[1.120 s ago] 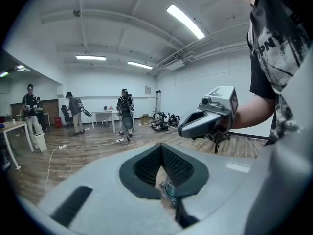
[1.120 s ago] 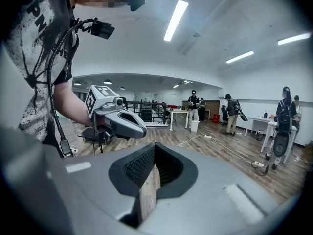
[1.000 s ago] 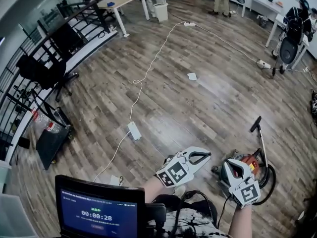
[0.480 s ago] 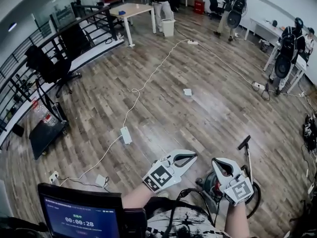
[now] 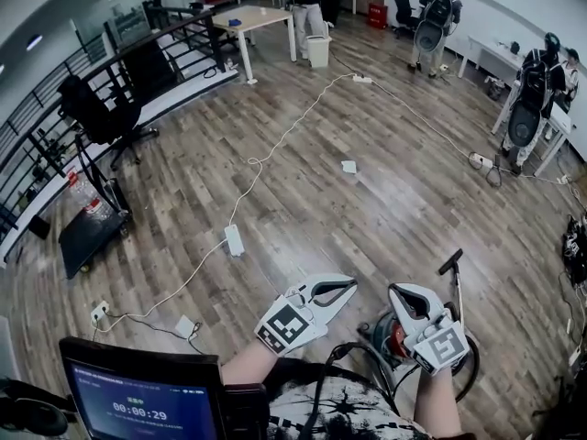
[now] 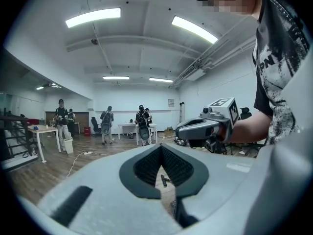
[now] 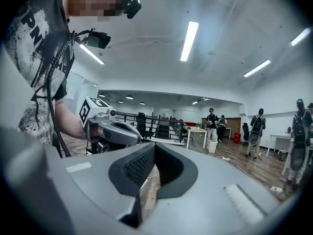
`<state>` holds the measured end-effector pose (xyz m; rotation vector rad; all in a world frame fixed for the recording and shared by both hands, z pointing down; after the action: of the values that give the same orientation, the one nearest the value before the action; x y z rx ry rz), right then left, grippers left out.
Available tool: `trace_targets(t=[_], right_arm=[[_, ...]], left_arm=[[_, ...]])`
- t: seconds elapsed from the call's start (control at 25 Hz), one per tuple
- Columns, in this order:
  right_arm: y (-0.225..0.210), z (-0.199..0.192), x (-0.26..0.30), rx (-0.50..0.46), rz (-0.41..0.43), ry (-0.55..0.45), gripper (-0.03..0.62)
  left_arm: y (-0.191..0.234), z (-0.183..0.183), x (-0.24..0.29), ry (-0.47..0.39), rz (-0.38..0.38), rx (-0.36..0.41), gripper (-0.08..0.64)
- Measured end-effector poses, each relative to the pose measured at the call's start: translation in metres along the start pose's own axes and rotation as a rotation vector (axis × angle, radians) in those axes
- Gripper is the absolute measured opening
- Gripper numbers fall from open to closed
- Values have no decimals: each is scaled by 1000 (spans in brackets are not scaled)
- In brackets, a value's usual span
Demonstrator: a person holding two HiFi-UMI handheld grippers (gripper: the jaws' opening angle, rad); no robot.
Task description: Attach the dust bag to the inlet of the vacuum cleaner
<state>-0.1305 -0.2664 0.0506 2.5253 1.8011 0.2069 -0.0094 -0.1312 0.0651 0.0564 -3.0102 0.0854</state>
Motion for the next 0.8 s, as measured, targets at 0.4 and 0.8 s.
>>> trace_targets(t=[0.4, 0.8], right_arm=[[18, -5, 3, 7, 17, 63, 6], [31, -6, 4, -25, 5, 47, 6]], left_arm=[[-6, 3, -15, 0, -2, 6, 2], [-13, -1, -17, -4, -32, 18, 2]])
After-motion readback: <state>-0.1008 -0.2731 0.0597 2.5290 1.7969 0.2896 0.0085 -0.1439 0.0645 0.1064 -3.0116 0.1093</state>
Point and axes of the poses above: the fingertips, and each gripper's own axes: x forward along the fingers, y to its left, z out of its top, the point moved 8 cm from there along -x, backward along the fingers, and after that the axes turned 11 degrees about z, right-handed, at the moved point
